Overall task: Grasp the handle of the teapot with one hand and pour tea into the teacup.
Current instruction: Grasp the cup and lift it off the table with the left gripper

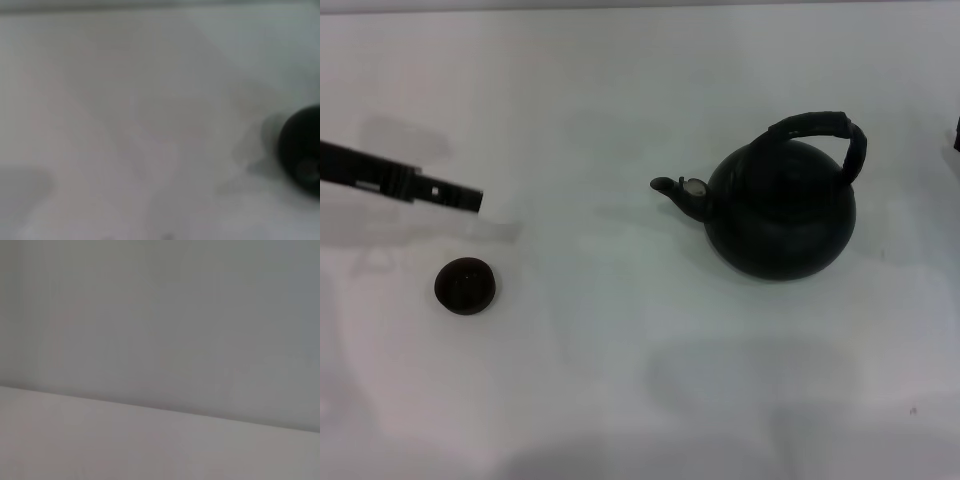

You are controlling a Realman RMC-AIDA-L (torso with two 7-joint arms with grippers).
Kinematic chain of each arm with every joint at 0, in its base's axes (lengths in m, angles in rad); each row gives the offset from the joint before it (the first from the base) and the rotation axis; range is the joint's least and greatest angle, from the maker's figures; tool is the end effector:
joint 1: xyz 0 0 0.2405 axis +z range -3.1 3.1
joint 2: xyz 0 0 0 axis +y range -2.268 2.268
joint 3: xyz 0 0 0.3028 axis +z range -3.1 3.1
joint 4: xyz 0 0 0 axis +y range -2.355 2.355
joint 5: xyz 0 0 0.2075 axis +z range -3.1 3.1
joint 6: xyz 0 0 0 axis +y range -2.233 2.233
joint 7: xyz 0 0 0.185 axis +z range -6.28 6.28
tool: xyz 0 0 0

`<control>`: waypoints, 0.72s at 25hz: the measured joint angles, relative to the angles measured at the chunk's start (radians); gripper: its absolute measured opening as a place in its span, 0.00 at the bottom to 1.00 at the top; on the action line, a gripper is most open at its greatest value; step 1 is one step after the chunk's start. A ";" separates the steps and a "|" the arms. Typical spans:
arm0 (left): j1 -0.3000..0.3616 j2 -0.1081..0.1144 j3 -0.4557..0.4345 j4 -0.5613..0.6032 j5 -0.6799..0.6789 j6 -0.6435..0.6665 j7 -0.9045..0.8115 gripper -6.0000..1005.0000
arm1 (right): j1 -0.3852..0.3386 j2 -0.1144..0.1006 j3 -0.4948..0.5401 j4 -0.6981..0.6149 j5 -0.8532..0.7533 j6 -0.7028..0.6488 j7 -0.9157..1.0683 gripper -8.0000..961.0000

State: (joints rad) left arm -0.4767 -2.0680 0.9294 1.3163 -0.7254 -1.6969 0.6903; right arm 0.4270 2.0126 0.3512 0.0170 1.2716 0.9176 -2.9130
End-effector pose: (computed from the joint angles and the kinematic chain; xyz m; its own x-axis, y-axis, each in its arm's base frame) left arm -0.2853 0.3589 0.0004 0.5407 0.8320 0.1244 0.8244 -0.4946 -0.2751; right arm 0.4512 0.3685 -0.0231 0.7690 -0.2816 -0.5739 -0.6137 -0.0737 -0.7861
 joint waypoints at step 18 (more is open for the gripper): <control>-0.073 -0.004 0.246 -0.112 0.182 0.036 -0.063 0.87 | -0.004 0.000 0.000 0.006 0.002 0.000 0.000 0.86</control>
State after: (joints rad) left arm -0.5495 -2.0724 1.1750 1.2045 -0.5437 -1.6608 0.6272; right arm 0.4234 2.0126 0.3513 0.0233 1.2732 0.9175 -2.9130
